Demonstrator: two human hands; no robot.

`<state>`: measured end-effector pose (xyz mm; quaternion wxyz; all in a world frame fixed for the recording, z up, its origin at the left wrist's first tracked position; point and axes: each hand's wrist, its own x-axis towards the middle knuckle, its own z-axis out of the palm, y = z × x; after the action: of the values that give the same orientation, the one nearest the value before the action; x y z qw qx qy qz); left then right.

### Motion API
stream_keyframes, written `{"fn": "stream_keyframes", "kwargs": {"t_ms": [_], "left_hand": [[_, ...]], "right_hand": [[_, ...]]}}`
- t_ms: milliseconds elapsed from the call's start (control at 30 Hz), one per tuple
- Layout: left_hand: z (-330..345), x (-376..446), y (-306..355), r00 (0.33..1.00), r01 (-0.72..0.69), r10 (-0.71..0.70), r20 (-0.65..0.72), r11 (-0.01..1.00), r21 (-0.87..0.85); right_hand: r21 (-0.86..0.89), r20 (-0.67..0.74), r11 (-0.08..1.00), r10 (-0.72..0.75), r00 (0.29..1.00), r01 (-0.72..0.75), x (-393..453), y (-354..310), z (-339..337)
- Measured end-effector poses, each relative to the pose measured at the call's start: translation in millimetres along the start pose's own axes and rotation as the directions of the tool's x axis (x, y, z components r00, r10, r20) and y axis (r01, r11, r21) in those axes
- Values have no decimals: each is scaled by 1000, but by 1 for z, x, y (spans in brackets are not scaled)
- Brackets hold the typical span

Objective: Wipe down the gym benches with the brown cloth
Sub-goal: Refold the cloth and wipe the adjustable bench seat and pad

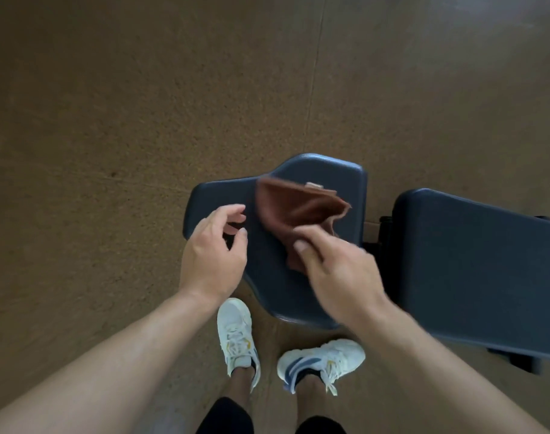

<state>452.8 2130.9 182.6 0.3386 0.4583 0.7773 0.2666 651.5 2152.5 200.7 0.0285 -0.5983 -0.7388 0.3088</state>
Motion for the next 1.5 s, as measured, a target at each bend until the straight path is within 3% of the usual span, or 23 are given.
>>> {"fn": "stream_keyframes", "kwargs": {"t_ms": [67,133,267,433,633,733,800,933,1000,1067,1133,1267,1333,1400,1433,1500], "left_hand": [[-2,13,-1,1000,12,-11,-12,998,63],[-2,21,0,998,61,-59,-24,992,106],[-6,40,-6,987,157,-157,-22,987,39],[-16,47,-11,974,219,-208,90,964,-148],[-46,26,-48,951,289,-298,-86,951,-108],[-57,11,-70,912,367,-383,-147,922,-121],[-58,2,-78,895,394,-410,-172,911,-124],[-49,-12,-76,876,415,-437,-205,899,-141],[-39,-17,-68,869,430,-457,-189,887,-167],[-26,-25,-59,849,478,-507,-148,857,-190],[-10,-38,-52,822,554,-567,-51,817,-163],[23,-78,-27,718,673,-637,279,738,-45],[36,-101,-5,650,724,-656,384,687,-51],[46,-121,14,581,780,-679,449,622,-68],[50,-132,25,549,799,-680,485,597,-67],[54,-150,52,512,805,-665,544,592,-34]], "right_hand": [[-251,99,946,-187,977,207,-9,-5,28],[-302,198,918,-203,959,257,-6,-1,47],[-295,99,936,-173,980,195,39,-8,51],[-293,-43,956,-36,998,22,116,-16,30],[-274,-12,945,183,983,-179,150,-29,11],[-256,97,963,-57,994,80,138,-72,41],[-235,128,936,-237,963,261,118,-95,62],[-291,209,781,-512,833,552,84,-81,80],[-252,293,691,-613,733,678,66,-56,75],[-223,399,589,-672,624,777,36,-24,70],[-233,461,553,-661,592,800,4,13,64],[-260,452,662,-560,695,703,-49,71,40],[-215,389,811,-439,810,543,-75,84,29],[-53,267,972,-206,942,228,-99,82,17],[90,236,996,-38,971,17,-110,74,8],[394,285,843,267,921,-366,-127,53,-19]]}}
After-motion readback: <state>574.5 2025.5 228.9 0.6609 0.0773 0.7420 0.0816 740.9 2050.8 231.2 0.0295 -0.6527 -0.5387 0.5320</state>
